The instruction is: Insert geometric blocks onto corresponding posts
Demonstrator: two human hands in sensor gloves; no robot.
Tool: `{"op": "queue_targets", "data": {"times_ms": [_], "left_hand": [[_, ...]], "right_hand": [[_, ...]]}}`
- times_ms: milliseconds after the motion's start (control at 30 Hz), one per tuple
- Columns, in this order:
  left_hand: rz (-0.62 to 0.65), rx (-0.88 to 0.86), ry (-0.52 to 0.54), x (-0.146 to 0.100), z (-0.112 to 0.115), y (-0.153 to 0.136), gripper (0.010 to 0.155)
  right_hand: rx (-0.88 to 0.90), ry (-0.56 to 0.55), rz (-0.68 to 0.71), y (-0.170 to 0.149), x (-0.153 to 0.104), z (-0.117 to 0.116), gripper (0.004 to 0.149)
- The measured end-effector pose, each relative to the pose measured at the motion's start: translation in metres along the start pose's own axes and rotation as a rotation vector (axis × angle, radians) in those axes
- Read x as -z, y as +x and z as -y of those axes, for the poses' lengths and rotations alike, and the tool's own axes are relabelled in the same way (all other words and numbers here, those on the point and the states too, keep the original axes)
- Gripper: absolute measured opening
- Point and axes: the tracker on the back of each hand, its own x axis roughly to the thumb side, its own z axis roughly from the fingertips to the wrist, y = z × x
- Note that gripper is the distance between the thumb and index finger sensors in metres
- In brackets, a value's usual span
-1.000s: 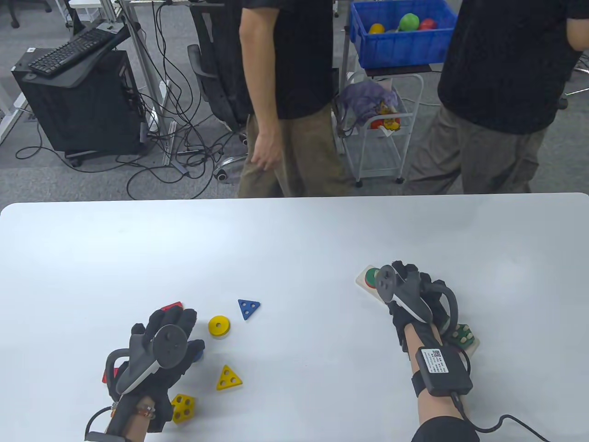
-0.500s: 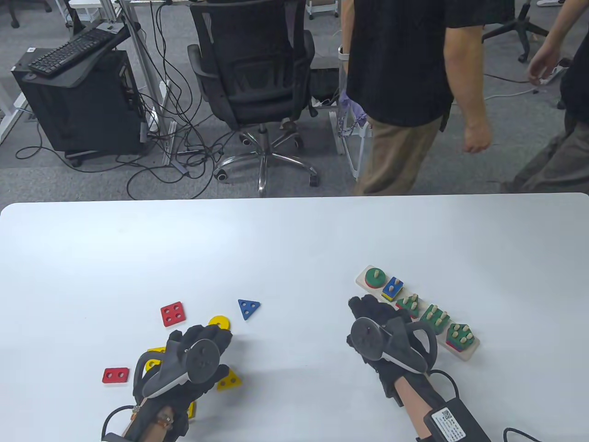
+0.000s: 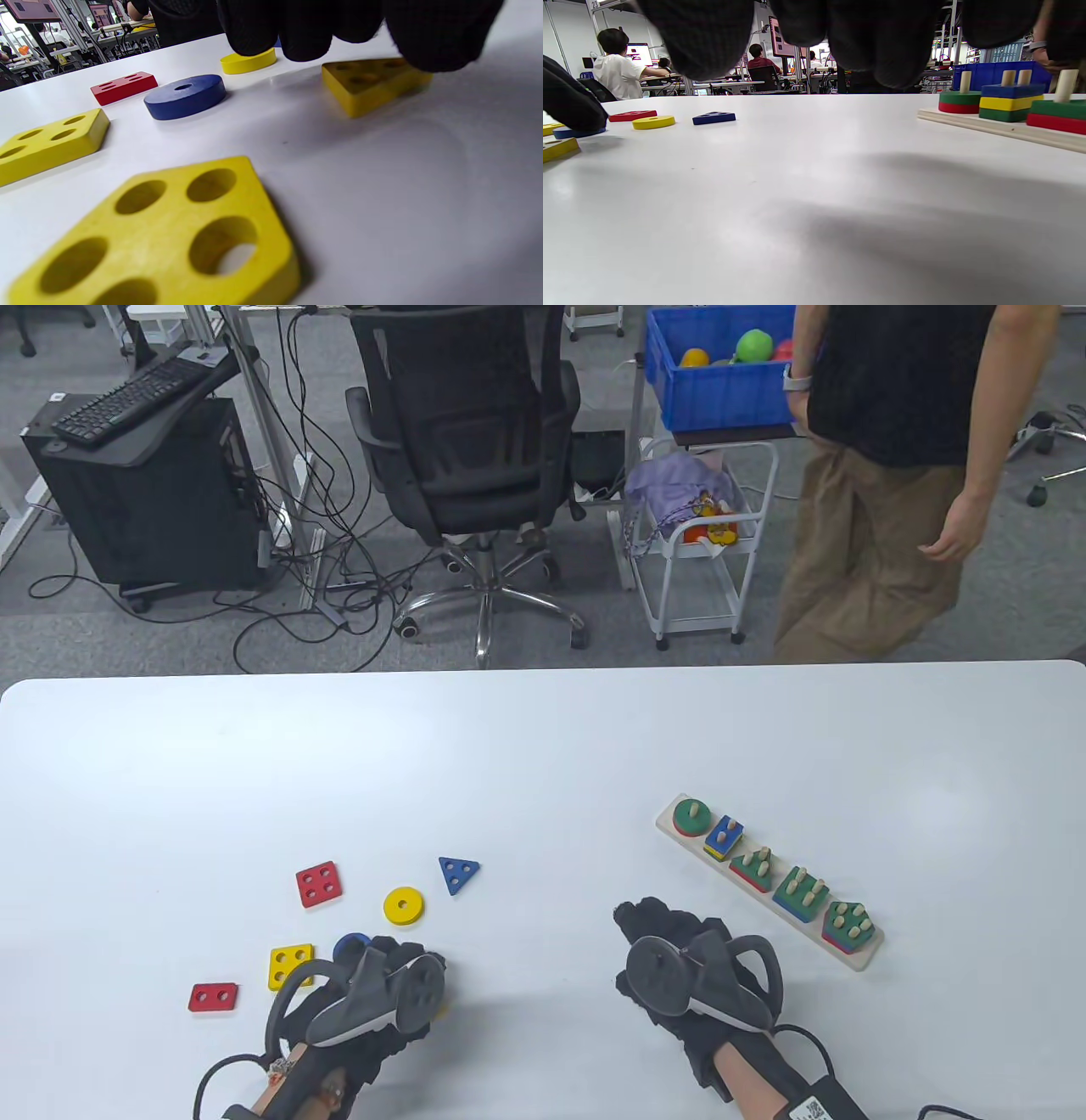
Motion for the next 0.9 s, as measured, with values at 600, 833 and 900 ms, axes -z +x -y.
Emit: {"op": "queue_targets", "data": {"times_ms": [600, 833, 900], "left_hand": [[0.105, -0.423, 0.192, -0.005, -0.029, 0.009, 0.064], [0.399, -1.326, -0.025, -0.003, -0.029, 0.026, 0.065], [0.445, -1.459, -0.115, -0.002, -0.024, 0.030, 0.066]], "right_hand": [[0.065, -0.065, 0.134, 0.021, -0.002, -0.001, 0.072], [0.202, -0.381, 0.427, 0.073, -0.017, 0.014, 0.082], [0.204, -0.452, 0.428, 0.077, -0.021, 0.017, 0.082]]}}
